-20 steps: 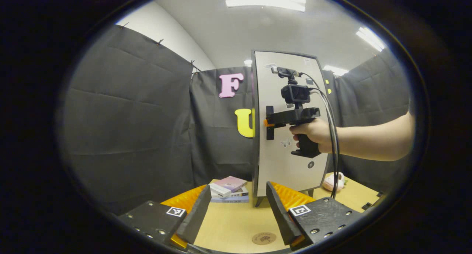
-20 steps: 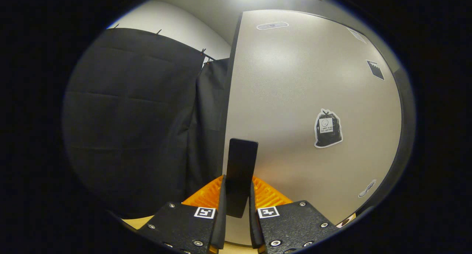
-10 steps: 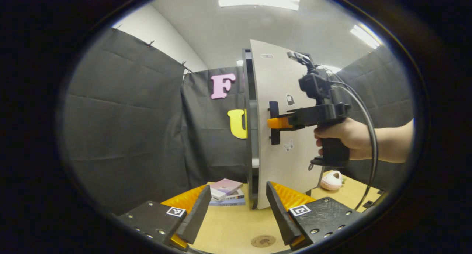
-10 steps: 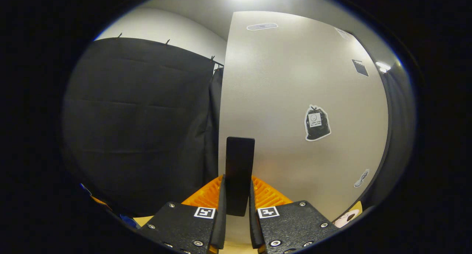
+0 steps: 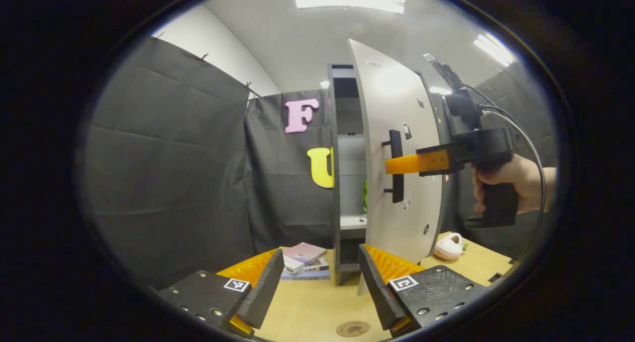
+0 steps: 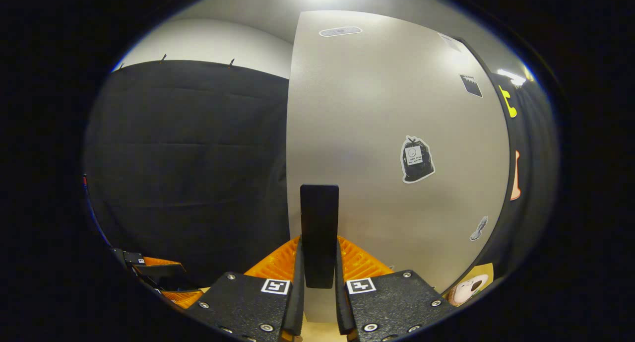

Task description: Open the cabinet door with the right hand, grasp the bottle in the cabinet with the left hand and place it on the coaster, then close the cabinet door with the right hand.

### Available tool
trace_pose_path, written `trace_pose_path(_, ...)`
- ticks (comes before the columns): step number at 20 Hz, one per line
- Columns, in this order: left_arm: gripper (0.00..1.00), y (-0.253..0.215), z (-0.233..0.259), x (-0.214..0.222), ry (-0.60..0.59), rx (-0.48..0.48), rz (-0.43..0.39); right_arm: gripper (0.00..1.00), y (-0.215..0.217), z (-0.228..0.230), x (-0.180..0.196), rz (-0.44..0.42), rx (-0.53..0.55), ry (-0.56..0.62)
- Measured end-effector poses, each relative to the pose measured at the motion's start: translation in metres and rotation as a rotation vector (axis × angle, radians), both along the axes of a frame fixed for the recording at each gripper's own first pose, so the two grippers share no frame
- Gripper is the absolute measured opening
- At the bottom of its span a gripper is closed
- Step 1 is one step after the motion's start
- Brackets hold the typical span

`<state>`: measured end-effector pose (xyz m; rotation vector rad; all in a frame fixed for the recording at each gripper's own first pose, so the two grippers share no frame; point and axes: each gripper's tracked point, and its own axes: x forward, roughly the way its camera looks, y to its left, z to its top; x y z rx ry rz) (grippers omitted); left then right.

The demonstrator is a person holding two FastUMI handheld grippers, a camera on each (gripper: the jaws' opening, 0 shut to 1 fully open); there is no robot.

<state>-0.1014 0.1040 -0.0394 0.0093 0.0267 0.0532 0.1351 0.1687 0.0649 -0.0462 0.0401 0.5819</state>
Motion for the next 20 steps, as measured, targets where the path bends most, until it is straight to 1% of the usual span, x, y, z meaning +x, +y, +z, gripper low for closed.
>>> trace_pose_path(3,0.89,0.002,0.0,0.002,0.004,0.003,0.011,0.28,-0.004,-0.001,-0.003,0.028,-0.008,0.001)
trace_pose_path(4,0.86,0.003,-0.001,0.003,0.005,0.005,0.015,0.28,-0.005,0.0,-0.006,0.038,-0.006,0.003)
trace_pose_path(5,0.86,0.005,0.0,0.005,0.007,0.007,0.019,0.28,-0.007,0.0,-0.009,0.046,-0.003,0.007)
trace_pose_path(8,0.86,0.001,0.001,0.024,0.01,0.002,0.004,0.28,-0.013,0.001,-0.012,0.055,-0.005,0.008)
trace_pose_path(12,0.86,-0.017,0.002,0.042,0.009,0.017,-0.04,0.27,-0.021,0.0,-0.016,0.048,-0.006,0.008)
trace_pose_path(14,0.86,-0.029,0.002,0.047,0.011,0.02,-0.06,0.28,-0.026,0.0,-0.02,0.036,-0.005,0.009)
trace_pose_path(19,0.86,-0.062,0.004,0.061,0.016,0.02,-0.13,0.26,-0.04,0.0,-0.027,-0.001,-0.021,0.014)
trace_pose_path(20,0.86,-0.07,0.003,0.065,0.014,0.018,-0.146,0.27,-0.043,-0.001,-0.028,-0.009,-0.021,0.015)
